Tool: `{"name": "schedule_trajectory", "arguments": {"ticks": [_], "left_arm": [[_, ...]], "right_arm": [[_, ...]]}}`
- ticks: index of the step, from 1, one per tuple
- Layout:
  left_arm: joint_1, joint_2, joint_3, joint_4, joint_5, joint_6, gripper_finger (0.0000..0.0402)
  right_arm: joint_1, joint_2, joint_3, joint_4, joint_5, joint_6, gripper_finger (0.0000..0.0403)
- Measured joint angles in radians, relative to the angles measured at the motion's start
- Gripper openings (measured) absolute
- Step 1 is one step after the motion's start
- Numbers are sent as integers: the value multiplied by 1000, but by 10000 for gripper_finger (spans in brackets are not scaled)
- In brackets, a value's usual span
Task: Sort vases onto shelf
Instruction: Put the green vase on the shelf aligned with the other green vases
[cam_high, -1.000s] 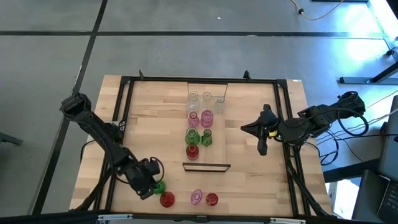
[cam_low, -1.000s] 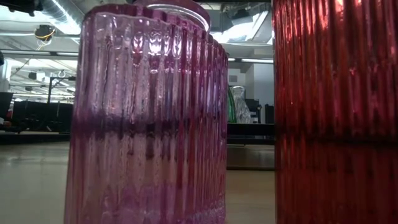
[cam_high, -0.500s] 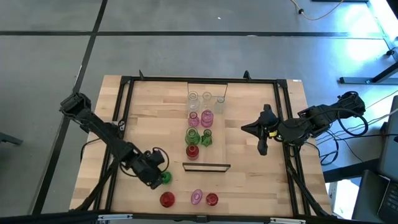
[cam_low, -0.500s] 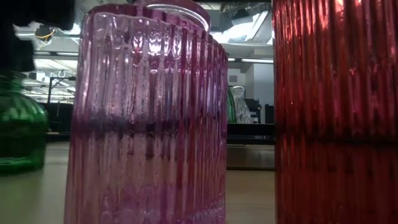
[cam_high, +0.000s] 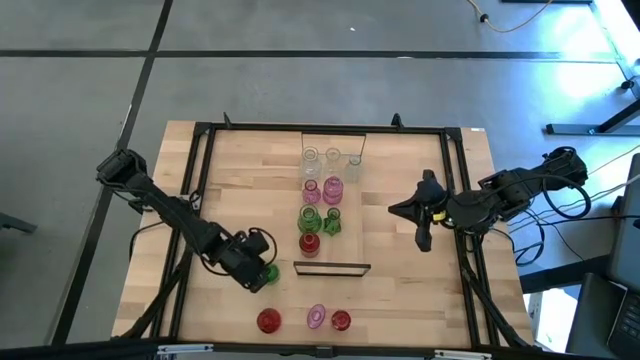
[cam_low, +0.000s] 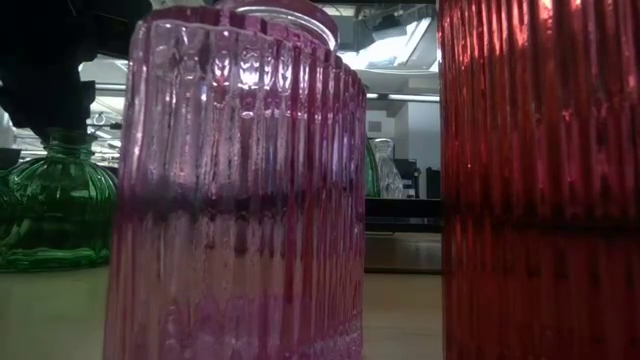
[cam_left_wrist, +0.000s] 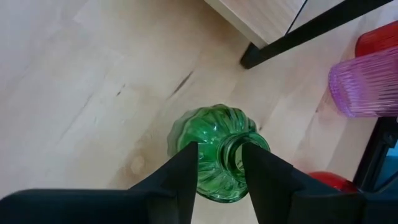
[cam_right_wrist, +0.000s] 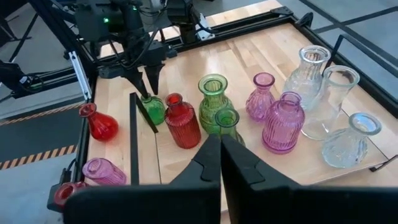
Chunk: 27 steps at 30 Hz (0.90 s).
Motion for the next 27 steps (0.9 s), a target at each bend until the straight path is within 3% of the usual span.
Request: {"name": "schedule_trajectory", "arguments": {"ticks": [4, 10, 27], "left_arm": [[1, -1, 1, -18, -11, 0, 93], [3, -2, 3, -46, 21, 6, 14], [18, -85, -4, -121, 83, 18, 5]], "right_arm": [[0, 0, 0, -13, 0, 0, 0], [0, 0, 0, -13, 1, 0, 0], [0, 26, 0, -10, 70, -7, 0]]}}
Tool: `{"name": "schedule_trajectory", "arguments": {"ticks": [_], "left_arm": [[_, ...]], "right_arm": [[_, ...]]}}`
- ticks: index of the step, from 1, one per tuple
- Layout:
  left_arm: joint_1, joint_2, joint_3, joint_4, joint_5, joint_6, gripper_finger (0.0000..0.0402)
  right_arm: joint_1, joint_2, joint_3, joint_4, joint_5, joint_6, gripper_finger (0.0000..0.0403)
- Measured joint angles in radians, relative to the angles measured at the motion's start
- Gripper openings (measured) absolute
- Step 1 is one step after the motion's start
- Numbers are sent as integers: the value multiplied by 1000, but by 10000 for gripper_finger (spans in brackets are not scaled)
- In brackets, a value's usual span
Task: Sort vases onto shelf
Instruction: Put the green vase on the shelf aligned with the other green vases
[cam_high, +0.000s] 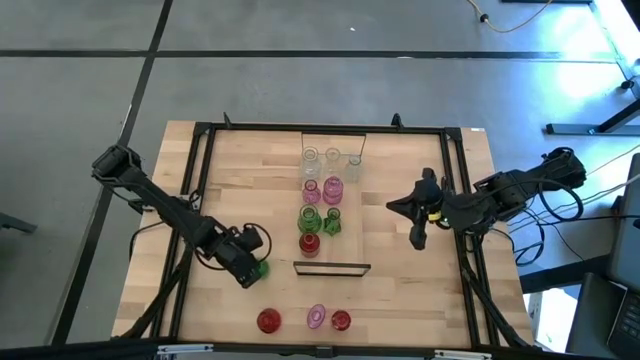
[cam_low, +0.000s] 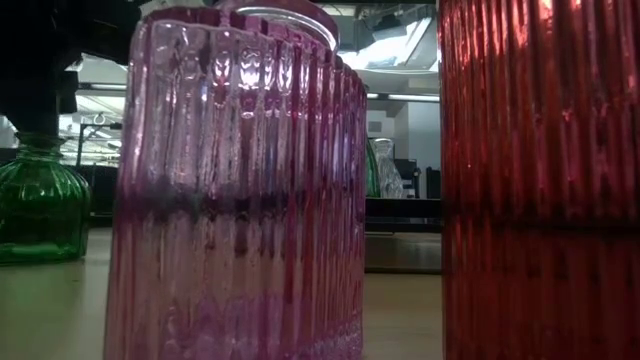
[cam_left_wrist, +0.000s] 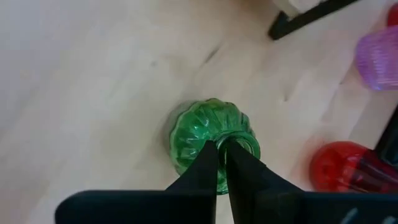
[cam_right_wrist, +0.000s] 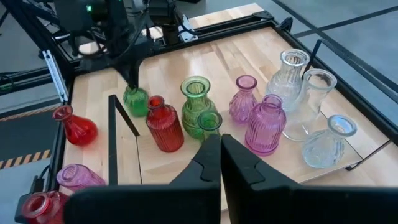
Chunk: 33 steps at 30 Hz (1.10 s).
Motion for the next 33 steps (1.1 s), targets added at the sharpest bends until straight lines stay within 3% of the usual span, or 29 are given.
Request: {"name": "schedule_trajectory", "arguments": {"ticks": [7, 10, 18, 25, 33], "left_arm": [[15, -84, -1, -41, -10, -23, 4], [21, -115, 0, -37, -24, -32, 4], [24, -216, 1, -33, -65, -49, 4], [24, -329, 2, -14, -90, -52, 4], [24, -450, 3, 78, -200, -34, 4]], "right_arm": [[0, 50, 0, 18, -5, -1, 0], [0, 77, -1, 111, -26, -33, 6], [-16, 158, -1, 347, -66, -131, 90], [-95, 250, -1, 451, -267, -159, 157], [-185, 342, -1, 704, -475, -227, 172]]}}
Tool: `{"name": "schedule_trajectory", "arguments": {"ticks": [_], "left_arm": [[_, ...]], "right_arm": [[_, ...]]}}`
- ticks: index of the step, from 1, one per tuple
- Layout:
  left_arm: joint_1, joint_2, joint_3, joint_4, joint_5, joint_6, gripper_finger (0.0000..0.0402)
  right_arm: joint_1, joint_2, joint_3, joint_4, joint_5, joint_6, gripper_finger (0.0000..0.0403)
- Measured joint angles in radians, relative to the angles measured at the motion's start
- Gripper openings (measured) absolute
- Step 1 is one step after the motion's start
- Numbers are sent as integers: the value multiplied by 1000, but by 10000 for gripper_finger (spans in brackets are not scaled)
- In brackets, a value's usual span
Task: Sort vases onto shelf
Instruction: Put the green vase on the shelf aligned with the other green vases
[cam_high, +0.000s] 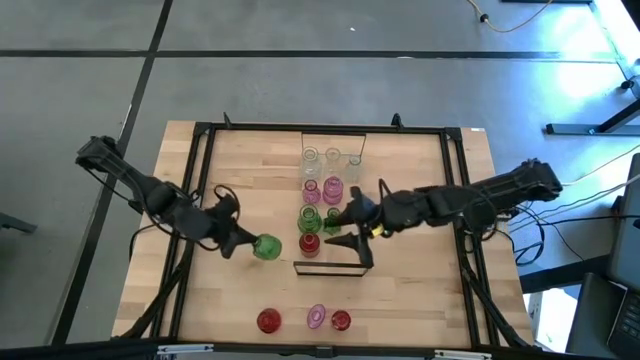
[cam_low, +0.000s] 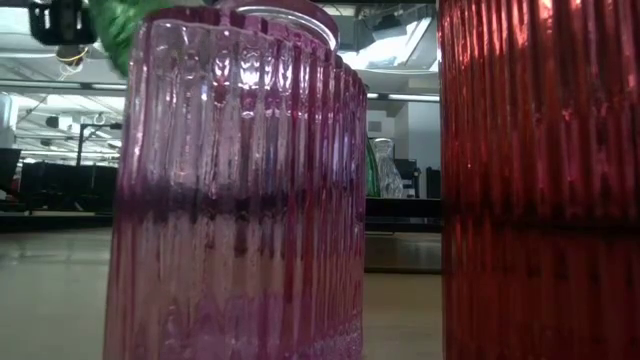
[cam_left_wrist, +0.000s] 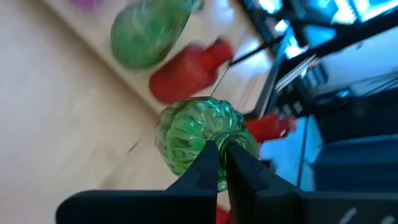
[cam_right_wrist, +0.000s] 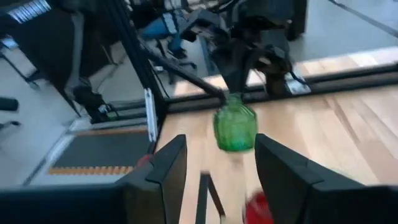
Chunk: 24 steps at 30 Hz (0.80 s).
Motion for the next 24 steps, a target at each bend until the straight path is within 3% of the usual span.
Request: {"name": "schedule_trajectory", "arguments": {"ticks": [5, 12, 21, 24], "left_arm": [[1, -44, 0, 49, -62, 26, 4], [1, -61, 0, 151, -100, 96, 3], [28, -59, 0, 248, -140, 173, 3], [48, -59, 0, 248, -123, 181, 3]], "right_arm": [[-75, 44, 0, 110, -136, -1, 173], [-141, 86, 42, 84, -264, 21, 180], [-157, 186, 167, 29, -293, -5, 277], [-155, 217, 211, 5, -293, -28, 293]]}}
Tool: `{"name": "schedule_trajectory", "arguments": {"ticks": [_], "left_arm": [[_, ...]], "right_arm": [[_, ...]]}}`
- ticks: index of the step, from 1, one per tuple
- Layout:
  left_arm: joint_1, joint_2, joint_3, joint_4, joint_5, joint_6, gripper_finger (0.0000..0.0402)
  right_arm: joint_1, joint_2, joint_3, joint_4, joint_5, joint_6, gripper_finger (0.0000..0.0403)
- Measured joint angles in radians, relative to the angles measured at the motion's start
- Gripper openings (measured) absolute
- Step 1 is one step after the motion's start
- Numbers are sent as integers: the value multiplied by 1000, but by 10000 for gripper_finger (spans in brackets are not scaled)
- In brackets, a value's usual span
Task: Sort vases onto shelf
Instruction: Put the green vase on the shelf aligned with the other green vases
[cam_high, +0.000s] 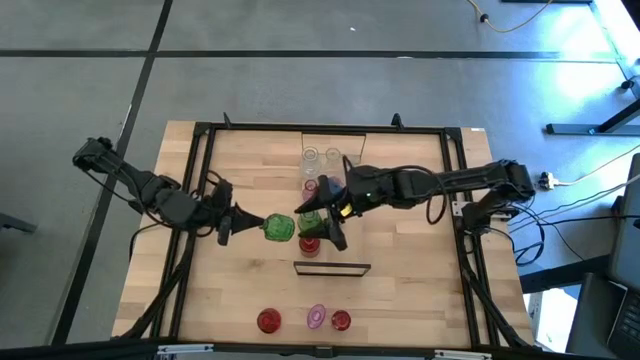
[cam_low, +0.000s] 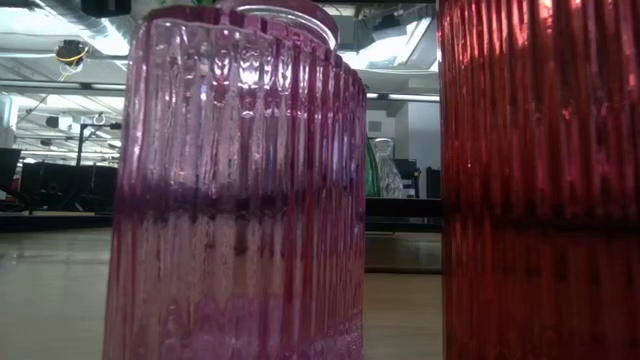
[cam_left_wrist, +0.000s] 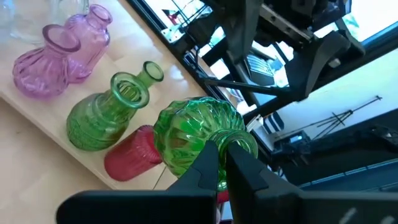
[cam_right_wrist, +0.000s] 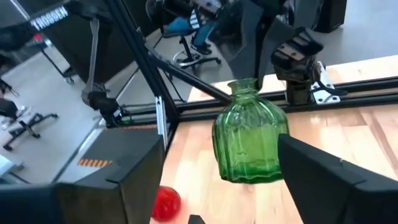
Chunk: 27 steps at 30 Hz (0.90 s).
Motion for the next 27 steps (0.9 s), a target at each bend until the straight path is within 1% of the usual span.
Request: {"name": "schedule_trajectory", "arguments": {"ticks": [3, 7, 12, 15, 18, 21, 27], "left_arm": [[20, 0, 0, 17, 26, 19, 3], [40, 3, 0, 32, 50, 44, 3], [62, 21, 1, 42, 113, 45, 3], [63, 35, 1, 49, 122, 46, 3], [63, 39, 1, 60, 130, 55, 3], [63, 38, 1, 70, 132, 67, 3], [63, 39, 1, 90, 129, 96, 3]], "right_arm": [[0, 31, 47, -63, 0, -31, 295], [-7, 83, 114, -134, -8, -33, 296], [-11, 144, 208, -213, 10, -56, 296], [-14, 170, 252, -246, -6, -61, 296], [-14, 195, 285, -301, -13, -59, 296], [-13, 219, 306, -357, -48, -36, 296], [-13, 227, 315, -364, -61, -7, 296]]}}
